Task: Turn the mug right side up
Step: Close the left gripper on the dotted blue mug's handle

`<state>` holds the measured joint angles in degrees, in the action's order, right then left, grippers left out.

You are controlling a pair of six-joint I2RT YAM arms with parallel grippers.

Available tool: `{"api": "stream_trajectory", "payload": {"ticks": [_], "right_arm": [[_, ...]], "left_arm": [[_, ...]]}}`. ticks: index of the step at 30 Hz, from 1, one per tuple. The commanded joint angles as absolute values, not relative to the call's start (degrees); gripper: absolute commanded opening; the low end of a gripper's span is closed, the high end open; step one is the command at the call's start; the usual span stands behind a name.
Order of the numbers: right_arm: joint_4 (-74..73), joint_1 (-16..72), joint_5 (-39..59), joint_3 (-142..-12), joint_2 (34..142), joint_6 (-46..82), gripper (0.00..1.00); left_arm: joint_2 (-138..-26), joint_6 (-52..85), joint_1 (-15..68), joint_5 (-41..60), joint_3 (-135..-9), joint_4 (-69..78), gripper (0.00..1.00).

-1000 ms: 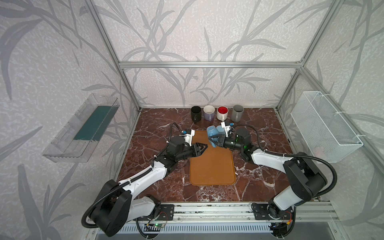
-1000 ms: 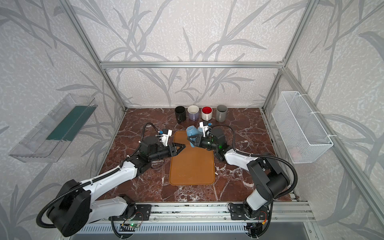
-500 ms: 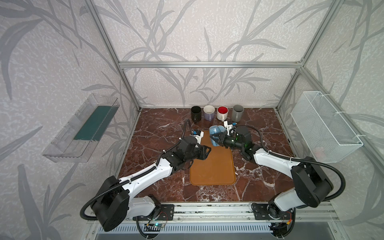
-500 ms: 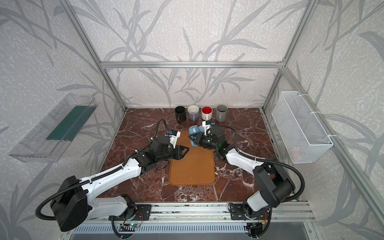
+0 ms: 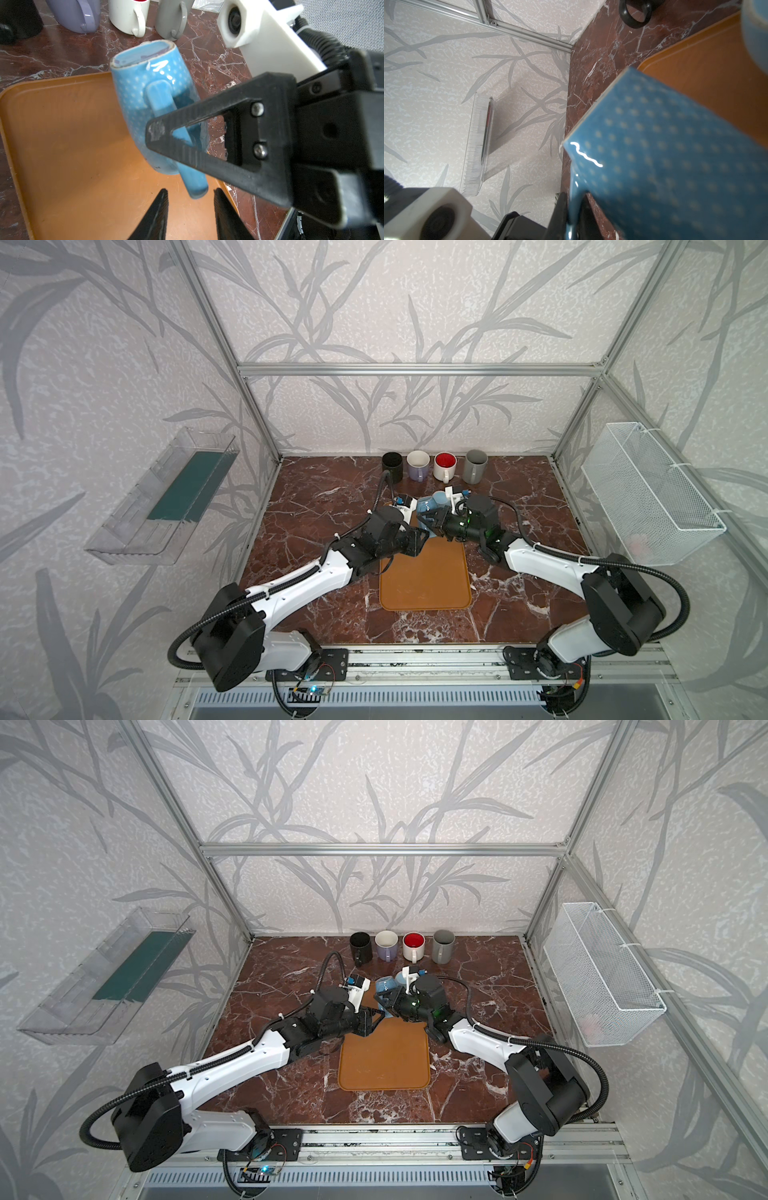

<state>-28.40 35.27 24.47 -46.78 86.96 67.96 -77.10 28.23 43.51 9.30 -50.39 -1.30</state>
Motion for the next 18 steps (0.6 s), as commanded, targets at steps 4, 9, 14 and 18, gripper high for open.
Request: {"api": "stream_trajectory", "payload": {"ticks": [4,9,14,18], "right_arm": [[-33.78,35.94,23.70,-48.79,85.70,69.11,0.00],[-34.14,36.14,23.73,-48.26,85.34,70.27,0.00],[-35.84,36.54,24.08,-47.38,85.47,72.40,0.00],[-35.24,37.04,23.74,-46.87,84.84,72.73,0.00]], "left_arm": [[-80.49,26.29,45.35,3.17,-55.51,-6.17,0.35],[-81.23,25.88,45.97,-0.93,-56.87,-7.29,0.29],[-81.31,25.35,46.13,-4.14,-56.88,-6.61,0.24],[-81.27,24.11,46.13,-6.03,-57.05,-6.82,0.19]]}}
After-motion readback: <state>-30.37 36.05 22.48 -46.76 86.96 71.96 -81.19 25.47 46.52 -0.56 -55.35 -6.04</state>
